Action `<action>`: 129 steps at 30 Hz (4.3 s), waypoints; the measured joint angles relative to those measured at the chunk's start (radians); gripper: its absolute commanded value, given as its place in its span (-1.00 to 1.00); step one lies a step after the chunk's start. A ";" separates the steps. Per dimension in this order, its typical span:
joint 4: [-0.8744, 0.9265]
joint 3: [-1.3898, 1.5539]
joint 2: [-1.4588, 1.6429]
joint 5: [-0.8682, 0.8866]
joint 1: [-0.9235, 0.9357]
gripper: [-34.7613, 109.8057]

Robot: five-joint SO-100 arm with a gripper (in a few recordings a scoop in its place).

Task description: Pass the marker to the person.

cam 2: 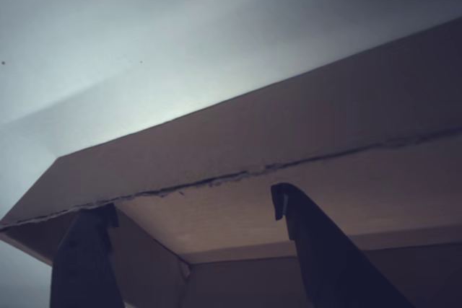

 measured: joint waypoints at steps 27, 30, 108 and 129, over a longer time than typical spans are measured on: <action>-0.158 -0.015 0.031 -0.084 0.103 0.15; -0.178 -0.011 0.031 -0.097 0.100 0.15; -0.167 0.170 0.038 -0.127 0.049 0.22; -0.548 0.156 0.035 -0.595 -0.011 0.17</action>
